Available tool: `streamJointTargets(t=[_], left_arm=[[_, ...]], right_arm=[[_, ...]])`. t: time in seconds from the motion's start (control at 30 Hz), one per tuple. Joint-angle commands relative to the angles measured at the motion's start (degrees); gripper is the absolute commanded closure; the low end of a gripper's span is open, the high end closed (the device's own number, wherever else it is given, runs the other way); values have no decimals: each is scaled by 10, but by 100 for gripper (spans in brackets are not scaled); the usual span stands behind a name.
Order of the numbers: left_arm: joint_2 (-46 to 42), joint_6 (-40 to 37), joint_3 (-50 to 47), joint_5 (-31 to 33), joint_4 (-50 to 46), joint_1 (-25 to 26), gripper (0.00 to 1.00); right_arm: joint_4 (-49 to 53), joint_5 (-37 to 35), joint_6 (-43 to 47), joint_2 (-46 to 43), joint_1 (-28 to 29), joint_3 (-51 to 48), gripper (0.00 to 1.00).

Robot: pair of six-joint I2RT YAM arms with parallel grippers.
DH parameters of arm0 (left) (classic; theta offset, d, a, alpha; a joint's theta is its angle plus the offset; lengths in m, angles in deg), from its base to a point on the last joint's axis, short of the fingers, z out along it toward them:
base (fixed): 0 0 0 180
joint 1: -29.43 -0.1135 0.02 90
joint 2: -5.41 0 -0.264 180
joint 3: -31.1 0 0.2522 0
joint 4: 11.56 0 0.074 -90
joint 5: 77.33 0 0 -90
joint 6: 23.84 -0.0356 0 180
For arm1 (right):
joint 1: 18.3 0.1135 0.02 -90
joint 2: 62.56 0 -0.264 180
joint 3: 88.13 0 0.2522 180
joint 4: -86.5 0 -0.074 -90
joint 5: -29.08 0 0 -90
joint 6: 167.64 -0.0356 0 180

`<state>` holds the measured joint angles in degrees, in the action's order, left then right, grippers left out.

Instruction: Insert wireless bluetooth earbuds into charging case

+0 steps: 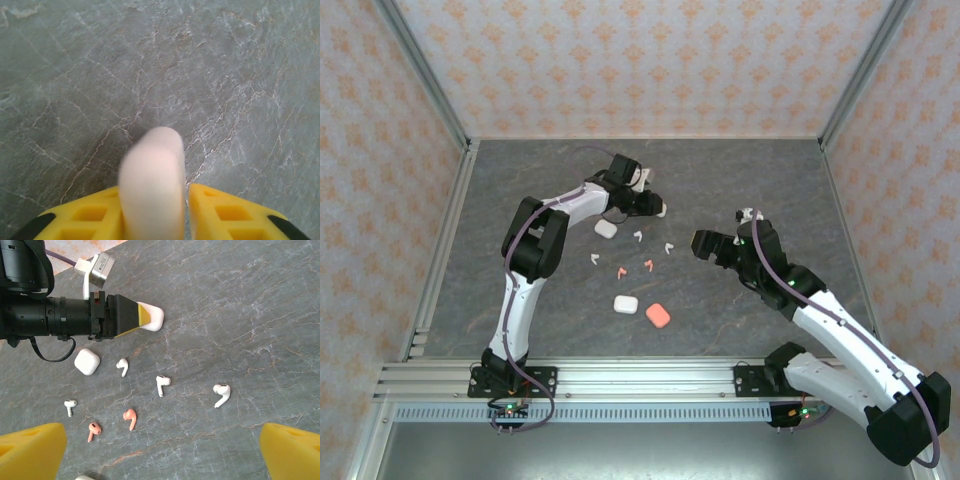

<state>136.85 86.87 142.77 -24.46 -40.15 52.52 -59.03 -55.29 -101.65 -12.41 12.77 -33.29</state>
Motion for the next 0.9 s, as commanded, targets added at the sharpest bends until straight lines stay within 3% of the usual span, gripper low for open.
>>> streamJointTargets(t=[0.0,0.27,0.5,0.7,0.87], left_arm=[[2,-4,10,5,-24,-8,57],[-40,-23,-6,34,-37,-20,52],[-153,-28,-91,46,12,-29,50],[-315,-10,-264,83,101,-29,50],[-449,12,-403,142,151,-29,47]], right_arm=[[7,-22,0,-1,-2,0,1],[23,12,8,7,-2,18,1],[103,25,13,24,5,46,1],[216,-51,22,93,114,105,1],[202,-66,-7,161,211,105,1]])
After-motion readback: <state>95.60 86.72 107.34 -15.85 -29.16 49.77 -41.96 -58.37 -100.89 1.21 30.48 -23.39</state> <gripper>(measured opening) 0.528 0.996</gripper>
